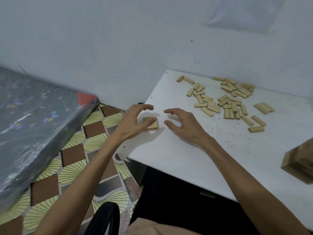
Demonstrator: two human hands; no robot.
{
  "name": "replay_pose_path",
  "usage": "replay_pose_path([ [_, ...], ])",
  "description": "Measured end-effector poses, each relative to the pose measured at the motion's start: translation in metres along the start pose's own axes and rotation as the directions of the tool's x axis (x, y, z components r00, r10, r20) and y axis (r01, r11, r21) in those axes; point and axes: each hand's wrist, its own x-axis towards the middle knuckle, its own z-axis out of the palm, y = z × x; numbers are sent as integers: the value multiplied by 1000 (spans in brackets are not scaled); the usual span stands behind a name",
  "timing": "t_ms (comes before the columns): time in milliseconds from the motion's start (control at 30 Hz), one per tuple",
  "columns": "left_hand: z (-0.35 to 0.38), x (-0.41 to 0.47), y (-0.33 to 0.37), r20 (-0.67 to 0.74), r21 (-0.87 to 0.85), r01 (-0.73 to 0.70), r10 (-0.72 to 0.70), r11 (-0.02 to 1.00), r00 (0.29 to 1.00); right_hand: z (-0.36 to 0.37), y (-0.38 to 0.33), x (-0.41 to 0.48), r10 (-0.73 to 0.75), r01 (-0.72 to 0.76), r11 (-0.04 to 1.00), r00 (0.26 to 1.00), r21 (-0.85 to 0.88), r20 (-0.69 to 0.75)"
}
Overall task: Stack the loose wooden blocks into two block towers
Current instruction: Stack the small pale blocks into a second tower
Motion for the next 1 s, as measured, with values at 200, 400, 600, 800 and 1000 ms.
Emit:
replay_pose_path([
  [200, 24, 29, 28, 54, 96, -95, 90, 991, 994, -33, 17, -19, 11, -30, 983, 994, -181, -107],
  [400, 55, 51, 47, 152, 125, -177, 157, 976, 976, -62, 42, -35, 84, -144, 947, 974, -288, -208],
  [600, 87, 80, 70, 251, 157, -203, 160, 967, 955, -84, 62, -43, 179, -264, 884, 954, -385, -242],
  [800, 120, 111, 83, 269, 210, -219, 159, 953, 950, -90, 70, -40, 211, -320, 825, 939, -466, -273],
  [1000, 138, 124, 88, 295, 369, -239, 130, 898, 946, -84, 78, -31, 202, -339, 794, 930, -505, -307],
])
